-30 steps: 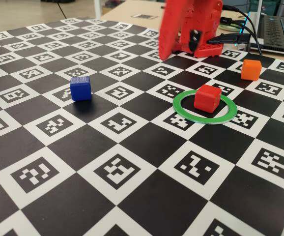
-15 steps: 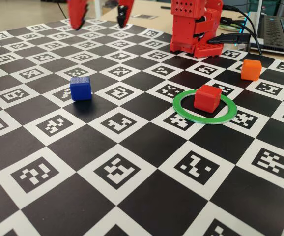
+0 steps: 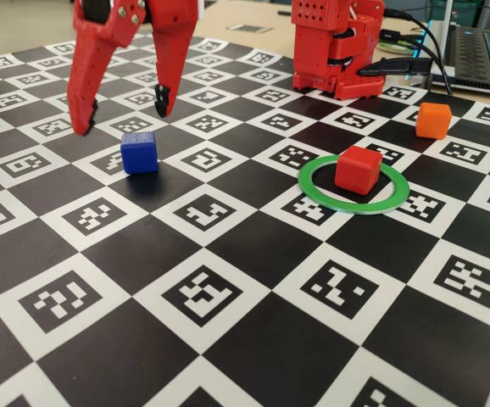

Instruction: Grab the red cube then put it in the green circle then put the blue cube on top and finally the orange cube on top

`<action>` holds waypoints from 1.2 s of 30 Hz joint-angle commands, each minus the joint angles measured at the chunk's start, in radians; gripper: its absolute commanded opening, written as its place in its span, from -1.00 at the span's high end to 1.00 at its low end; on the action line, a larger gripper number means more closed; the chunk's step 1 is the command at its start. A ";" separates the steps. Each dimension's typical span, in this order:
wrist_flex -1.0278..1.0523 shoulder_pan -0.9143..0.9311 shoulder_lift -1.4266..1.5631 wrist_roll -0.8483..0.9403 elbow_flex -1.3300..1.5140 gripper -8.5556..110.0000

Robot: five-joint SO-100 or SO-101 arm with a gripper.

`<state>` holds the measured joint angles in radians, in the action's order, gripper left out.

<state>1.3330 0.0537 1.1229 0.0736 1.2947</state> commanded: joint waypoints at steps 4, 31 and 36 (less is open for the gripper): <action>-0.077 0.018 0.026 -0.002 0.037 0.09; -0.130 0.021 -0.017 -0.143 0.063 0.12; -0.130 0.012 -0.017 -0.210 0.064 0.11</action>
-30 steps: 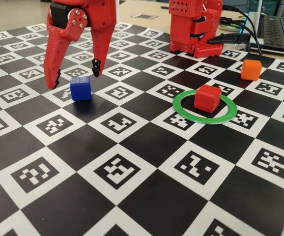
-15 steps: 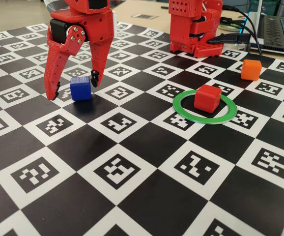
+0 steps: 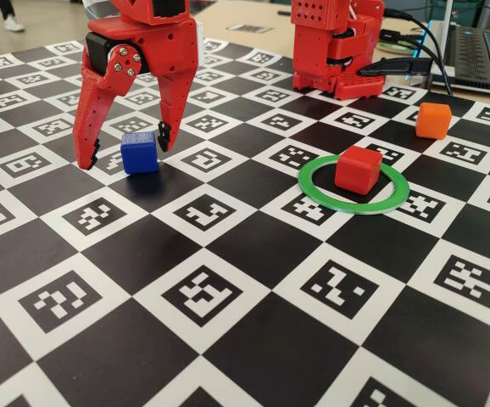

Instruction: Grab the red cube then put it in the green circle then put the blue cube on top and finally the orange cube on top

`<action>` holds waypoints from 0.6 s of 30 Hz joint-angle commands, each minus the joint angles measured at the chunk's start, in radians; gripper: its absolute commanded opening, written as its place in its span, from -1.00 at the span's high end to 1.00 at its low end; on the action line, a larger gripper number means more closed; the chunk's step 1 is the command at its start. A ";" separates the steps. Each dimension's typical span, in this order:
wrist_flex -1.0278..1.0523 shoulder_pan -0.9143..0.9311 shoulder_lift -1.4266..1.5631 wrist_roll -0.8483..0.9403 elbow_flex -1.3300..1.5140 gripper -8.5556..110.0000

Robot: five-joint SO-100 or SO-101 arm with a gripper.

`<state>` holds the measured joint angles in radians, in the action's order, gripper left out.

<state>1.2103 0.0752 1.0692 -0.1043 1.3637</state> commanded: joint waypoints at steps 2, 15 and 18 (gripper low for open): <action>-0.008 -0.011 0.038 -0.063 -0.005 0.11; -0.003 -0.058 0.034 -0.267 -0.009 0.11; -0.008 -0.054 0.034 -0.305 -0.011 0.11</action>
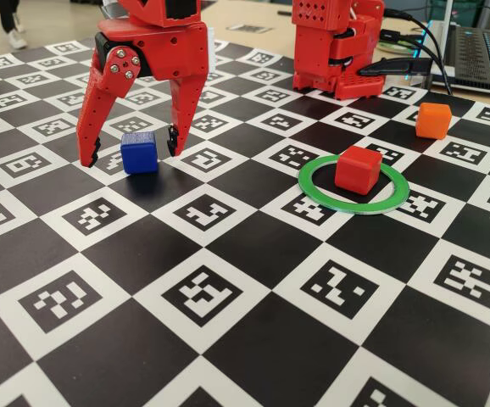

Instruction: Grab the red cube then put it in the green circle then put the blue cube on top and finally the orange cube on top

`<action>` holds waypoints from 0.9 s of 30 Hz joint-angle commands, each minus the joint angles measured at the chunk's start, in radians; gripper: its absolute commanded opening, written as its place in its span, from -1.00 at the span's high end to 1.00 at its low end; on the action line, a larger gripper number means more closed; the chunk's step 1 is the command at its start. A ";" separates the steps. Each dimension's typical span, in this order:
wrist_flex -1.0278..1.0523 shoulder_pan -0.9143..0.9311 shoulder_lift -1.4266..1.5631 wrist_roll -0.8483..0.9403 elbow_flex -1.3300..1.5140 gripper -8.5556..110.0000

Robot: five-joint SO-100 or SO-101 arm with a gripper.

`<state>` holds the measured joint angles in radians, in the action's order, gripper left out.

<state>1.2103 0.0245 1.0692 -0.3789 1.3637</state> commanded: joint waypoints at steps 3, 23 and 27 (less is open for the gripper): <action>-0.014 0.011 0.035 -0.071 -0.011 0.12; -0.044 0.023 0.034 -0.176 -0.009 0.15; -0.046 0.025 0.034 -0.172 -0.009 0.37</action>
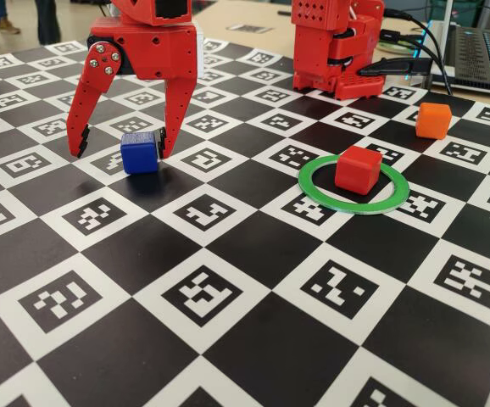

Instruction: Grab the red cube then put it in the green circle then put the blue cube on top and finally the orange cube on top

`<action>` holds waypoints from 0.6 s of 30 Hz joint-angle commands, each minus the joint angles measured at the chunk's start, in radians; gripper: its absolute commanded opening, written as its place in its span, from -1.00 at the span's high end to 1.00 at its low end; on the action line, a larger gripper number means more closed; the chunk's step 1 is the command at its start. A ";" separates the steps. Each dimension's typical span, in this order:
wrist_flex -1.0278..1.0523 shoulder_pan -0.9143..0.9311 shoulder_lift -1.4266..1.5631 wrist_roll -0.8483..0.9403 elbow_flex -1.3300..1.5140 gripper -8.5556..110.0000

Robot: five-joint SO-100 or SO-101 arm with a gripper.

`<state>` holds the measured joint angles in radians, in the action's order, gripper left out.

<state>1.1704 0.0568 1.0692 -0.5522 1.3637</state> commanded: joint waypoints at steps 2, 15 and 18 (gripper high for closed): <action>-0.005 -0.006 0.032 0.000 -0.008 0.53; 0.038 0.015 0.146 0.086 0.008 0.66; 0.098 0.015 0.209 0.130 -0.025 0.66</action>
<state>1.2180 0.0568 1.1183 -0.4541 1.3883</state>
